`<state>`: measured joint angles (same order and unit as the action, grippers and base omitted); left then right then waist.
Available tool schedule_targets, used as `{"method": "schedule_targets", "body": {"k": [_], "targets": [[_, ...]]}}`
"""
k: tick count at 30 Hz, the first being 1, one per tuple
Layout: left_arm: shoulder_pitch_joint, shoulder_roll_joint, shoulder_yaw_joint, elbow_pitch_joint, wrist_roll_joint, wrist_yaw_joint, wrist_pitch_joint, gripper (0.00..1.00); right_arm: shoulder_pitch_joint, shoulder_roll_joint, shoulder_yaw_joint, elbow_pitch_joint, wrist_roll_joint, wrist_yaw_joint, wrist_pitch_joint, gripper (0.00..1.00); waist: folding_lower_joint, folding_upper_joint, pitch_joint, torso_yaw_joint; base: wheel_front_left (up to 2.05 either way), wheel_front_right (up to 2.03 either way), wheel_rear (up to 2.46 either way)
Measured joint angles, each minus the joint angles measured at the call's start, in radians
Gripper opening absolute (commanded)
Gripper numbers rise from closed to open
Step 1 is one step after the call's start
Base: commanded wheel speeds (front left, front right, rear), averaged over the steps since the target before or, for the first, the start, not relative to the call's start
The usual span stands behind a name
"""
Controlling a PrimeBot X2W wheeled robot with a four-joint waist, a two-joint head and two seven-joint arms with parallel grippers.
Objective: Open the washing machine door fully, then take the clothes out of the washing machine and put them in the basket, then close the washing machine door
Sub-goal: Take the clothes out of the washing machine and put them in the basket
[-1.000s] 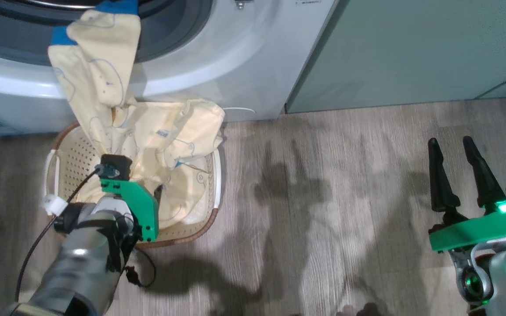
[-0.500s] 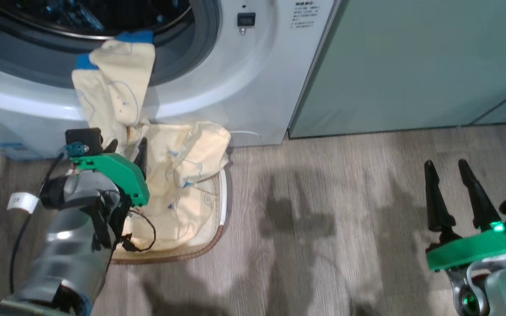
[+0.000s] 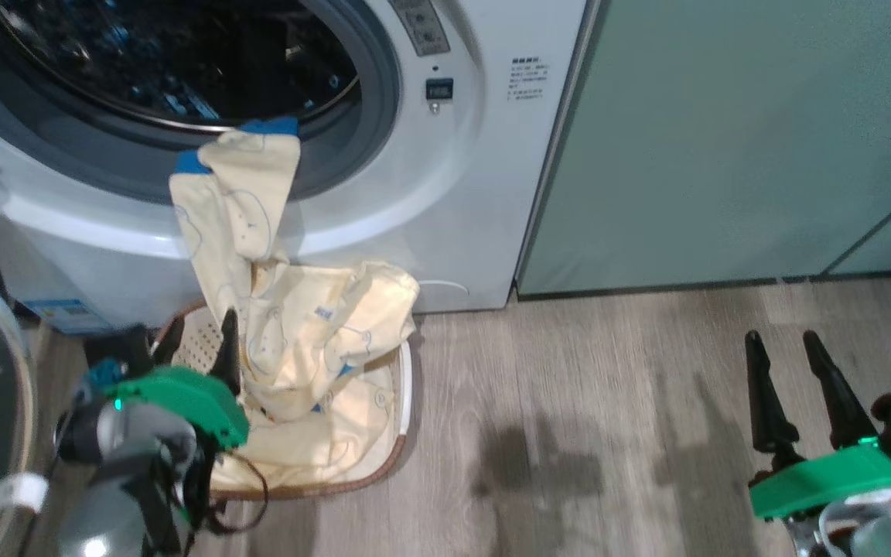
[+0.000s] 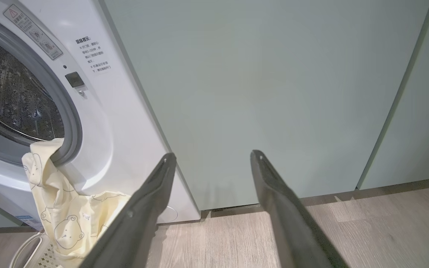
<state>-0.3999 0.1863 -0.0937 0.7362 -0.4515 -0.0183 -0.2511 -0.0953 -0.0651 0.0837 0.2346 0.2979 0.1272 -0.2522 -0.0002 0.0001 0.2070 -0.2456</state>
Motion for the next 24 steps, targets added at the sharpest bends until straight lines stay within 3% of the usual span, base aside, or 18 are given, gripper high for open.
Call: {"method": "schedule_targets", "body": {"k": [9, 24], "targets": [[0.153, -0.011, 0.023, -0.155, -0.011, 0.026, 0.000, 1.00, 0.043, -0.002, -0.009, 0.002, 0.000, 0.000, 0.000, 1.00, 0.0000, 0.0000, -0.064, 0.016, 0.00, 0.00, 0.00], [0.192, 0.001, 0.010, -0.270, -0.016, 0.061, 0.098, 1.00, 0.049, -0.008, -0.010, -0.001, 0.000, 0.000, 0.000, 1.00, 0.0001, 0.0000, -0.066, 0.019, 0.00, 0.00, 0.00]]}}
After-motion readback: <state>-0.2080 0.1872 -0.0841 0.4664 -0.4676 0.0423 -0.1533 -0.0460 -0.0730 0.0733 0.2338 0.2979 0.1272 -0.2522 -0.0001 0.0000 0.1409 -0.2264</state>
